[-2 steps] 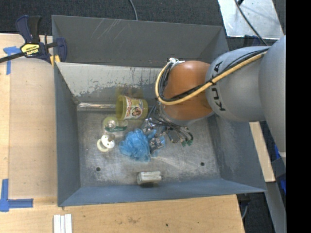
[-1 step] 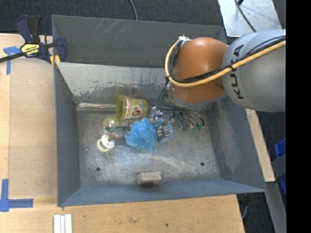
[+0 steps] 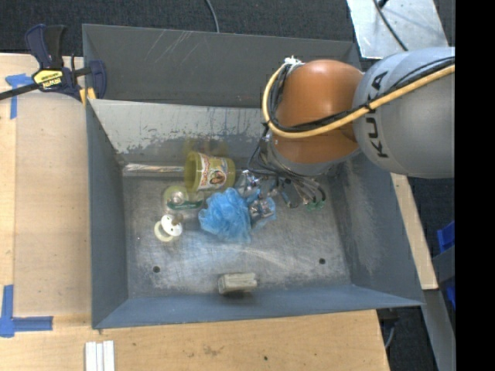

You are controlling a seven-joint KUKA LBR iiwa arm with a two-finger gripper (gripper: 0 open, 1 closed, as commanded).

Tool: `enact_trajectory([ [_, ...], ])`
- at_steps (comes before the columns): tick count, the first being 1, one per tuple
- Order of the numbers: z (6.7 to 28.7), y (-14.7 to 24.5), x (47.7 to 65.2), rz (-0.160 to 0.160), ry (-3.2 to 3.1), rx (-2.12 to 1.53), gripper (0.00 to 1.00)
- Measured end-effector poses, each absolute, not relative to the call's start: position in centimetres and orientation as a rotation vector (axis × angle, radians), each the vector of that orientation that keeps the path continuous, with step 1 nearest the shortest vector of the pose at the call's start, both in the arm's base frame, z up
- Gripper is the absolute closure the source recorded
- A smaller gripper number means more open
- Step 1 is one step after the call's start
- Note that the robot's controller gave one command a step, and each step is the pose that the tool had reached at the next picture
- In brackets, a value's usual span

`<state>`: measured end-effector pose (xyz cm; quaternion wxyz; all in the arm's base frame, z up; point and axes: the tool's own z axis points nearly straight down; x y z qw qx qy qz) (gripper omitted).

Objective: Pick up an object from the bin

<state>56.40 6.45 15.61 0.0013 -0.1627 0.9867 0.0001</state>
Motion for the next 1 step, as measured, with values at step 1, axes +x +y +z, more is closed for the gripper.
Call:
enact_trajectory([
  [1, 17.02, 6.38, 56.27, 0.001, 3.109, -0.505, 1.00],
])
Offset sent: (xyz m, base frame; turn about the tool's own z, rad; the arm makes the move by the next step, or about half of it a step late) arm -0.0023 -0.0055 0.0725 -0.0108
